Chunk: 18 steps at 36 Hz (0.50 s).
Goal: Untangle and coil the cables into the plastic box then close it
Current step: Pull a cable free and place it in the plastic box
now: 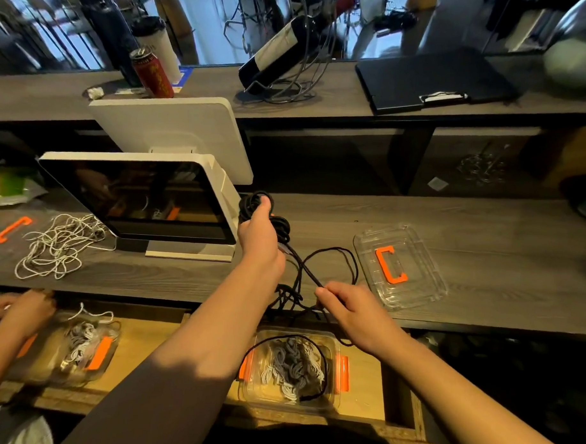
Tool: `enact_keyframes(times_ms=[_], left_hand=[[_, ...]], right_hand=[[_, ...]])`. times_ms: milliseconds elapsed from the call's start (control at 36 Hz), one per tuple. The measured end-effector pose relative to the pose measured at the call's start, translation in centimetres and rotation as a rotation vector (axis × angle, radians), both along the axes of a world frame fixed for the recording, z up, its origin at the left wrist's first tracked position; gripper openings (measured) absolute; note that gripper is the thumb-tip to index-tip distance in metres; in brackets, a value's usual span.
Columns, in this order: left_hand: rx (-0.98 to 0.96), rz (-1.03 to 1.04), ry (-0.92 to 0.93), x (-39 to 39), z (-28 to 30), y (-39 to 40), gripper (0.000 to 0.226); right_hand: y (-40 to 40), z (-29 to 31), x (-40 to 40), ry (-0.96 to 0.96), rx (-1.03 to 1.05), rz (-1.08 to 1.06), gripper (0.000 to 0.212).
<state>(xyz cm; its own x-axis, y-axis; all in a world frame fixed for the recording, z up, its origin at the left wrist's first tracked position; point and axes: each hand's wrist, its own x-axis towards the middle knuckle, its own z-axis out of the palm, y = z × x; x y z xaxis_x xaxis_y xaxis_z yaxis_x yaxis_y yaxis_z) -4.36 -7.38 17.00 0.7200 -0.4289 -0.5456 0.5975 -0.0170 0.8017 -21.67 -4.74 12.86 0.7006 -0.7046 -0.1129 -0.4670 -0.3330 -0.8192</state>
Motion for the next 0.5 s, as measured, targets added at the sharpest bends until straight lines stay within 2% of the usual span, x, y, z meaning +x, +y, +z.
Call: enact_keyframes(times_ms=[56,111,167,222,306,389,444,500], left_hand=[[0.035,0.028,-0.013,0.1,0.1,-0.4,0.055],[0.050,0.029,-0.073,0.0,0.2,-0.5,0.053],[0.047,0.027,-0.188,-0.1,0.0,-0.7,0.055],[0.069,-0.023,-0.341,-0.3,-0.3,-0.7,0.062],[0.140,-0.182,-0.591,-0.3,-0.9,-0.4,0.053],[0.224,-0.415,-0.767,0.0,-1.8,-0.1,0.029],[0.289,-0.568,-0.810,-0.1,-2.2,0.1,0.031],[0.355,-0.734,-0.798,-0.5,-2.1,0.4,0.043]], right_hand=[[-0.1,-0.1,-0.2,-0.017,-0.032,0.014,0.035],[0.0,0.1,-0.2,-0.024,-0.066,0.038,0.028],[0.0,0.6,-0.1,-0.032,-0.098,0.049,0.026],[-0.2,1.1,-0.3,-0.032,-0.144,0.050,0.035],[-0.8,2.3,-0.6,-0.028,-0.368,0.104,0.042],[-1.9,3.0,-0.8,-0.087,-0.555,0.149,0.048],[-2.5,3.5,-0.8,-0.127,-0.628,0.164,0.041],[-3.1,3.8,-1.0,-0.171,-0.700,0.171,0.034]])
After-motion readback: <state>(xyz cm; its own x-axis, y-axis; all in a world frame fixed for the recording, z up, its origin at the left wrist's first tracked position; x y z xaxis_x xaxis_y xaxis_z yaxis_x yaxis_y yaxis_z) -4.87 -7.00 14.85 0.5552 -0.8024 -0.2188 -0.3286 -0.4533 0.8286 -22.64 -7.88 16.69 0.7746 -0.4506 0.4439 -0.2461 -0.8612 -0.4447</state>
